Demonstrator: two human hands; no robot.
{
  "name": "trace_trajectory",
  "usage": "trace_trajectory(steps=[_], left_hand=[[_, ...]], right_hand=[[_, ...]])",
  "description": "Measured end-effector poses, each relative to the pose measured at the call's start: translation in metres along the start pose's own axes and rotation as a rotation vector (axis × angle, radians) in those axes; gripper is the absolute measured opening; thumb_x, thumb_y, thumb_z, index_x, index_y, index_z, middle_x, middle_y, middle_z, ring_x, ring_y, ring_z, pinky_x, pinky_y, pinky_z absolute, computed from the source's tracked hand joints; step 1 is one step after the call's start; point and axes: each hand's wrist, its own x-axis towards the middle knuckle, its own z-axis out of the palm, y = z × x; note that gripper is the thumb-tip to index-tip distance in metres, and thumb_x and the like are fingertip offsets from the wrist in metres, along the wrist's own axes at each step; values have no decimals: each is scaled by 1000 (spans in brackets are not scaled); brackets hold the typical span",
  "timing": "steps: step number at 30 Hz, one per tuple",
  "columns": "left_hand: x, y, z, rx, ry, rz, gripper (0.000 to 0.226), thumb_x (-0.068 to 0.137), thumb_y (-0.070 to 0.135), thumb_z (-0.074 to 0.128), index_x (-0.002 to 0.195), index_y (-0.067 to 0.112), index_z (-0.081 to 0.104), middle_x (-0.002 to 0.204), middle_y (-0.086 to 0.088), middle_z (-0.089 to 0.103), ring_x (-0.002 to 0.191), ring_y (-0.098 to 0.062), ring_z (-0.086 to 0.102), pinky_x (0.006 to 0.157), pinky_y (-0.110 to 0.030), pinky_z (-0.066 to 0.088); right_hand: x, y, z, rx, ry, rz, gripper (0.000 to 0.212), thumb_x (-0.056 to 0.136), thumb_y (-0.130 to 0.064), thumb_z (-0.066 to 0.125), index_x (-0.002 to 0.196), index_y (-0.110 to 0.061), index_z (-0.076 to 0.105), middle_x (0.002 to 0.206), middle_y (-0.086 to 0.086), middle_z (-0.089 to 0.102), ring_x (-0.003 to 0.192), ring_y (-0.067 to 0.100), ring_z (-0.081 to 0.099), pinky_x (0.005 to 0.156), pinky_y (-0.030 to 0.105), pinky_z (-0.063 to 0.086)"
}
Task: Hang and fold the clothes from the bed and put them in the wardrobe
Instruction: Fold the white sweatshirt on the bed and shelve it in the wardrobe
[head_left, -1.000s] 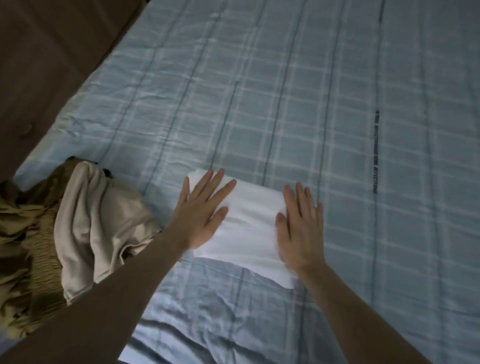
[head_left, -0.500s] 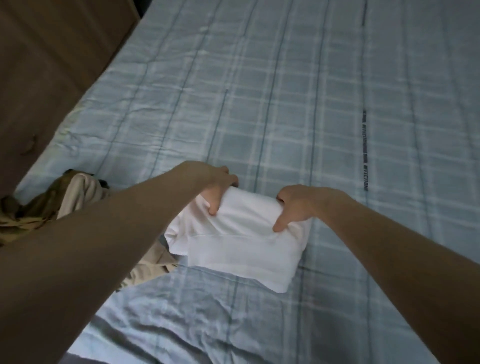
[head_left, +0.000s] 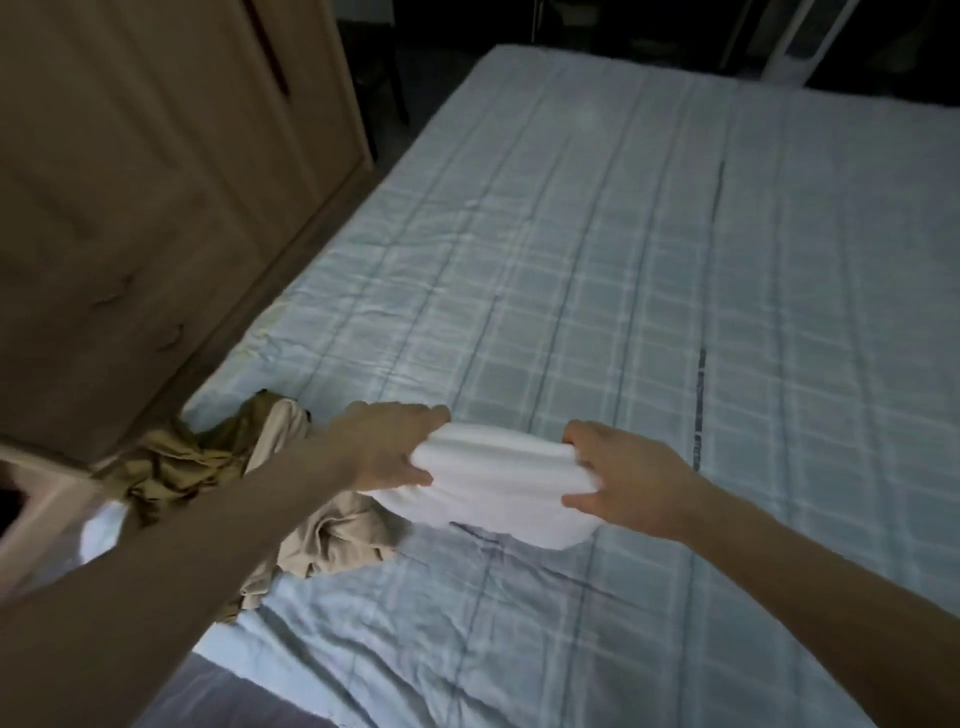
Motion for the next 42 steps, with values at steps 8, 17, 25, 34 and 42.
trace_trajectory(steps=[8, 17, 25, 34, 42], left_hand=[[-157, 1, -136, 12, 325, -163, 55, 80, 59, 63, 123, 39, 35, 123, 12, 54, 115, -16, 53, 79, -38, 46], [-358, -4, -206, 47, 516, -466, 48, 80, 59, 61, 121, 45, 38, 118, 18, 54, 108, -11, 52, 80, -36, 46], [-545, -12, -177, 94, 557, -769, 49, 80, 61, 59, 122, 41, 41, 116, 15, 55, 106, -14, 55, 76, -36, 44], [-737, -14, -97, 107, 551, -1106, 53, 75, 63, 59, 120, 42, 39, 115, 17, 56, 106, -16, 57, 77, -39, 49], [-840, -7, -38, 94, 544, -1264, 51, 78, 65, 58, 120, 42, 41, 111, 18, 58, 100, -13, 58, 69, -34, 43]], right_hand=[[-35, -86, -171, -100, 145, -210, 49, 76, -46, 71, 112, -30, 43, 108, -11, 54, 96, 18, 56, 77, 33, 46], [-65, -235, -270, -179, 276, -521, 44, 76, -45, 69, 109, -26, 46, 100, -11, 51, 89, 18, 54, 77, 37, 48], [-80, -404, -273, -224, 228, -858, 38, 76, -52, 68, 91, -38, 36, 93, -15, 52, 80, 5, 54, 59, 25, 42], [-125, -603, -222, -230, 173, -1168, 40, 74, -59, 65, 98, -37, 40, 97, -15, 55, 81, 7, 57, 70, 40, 55], [-158, -719, -168, -257, 149, -1312, 39, 74, -49, 72, 91, -35, 40, 90, -16, 51, 77, 5, 53, 69, 36, 52]])
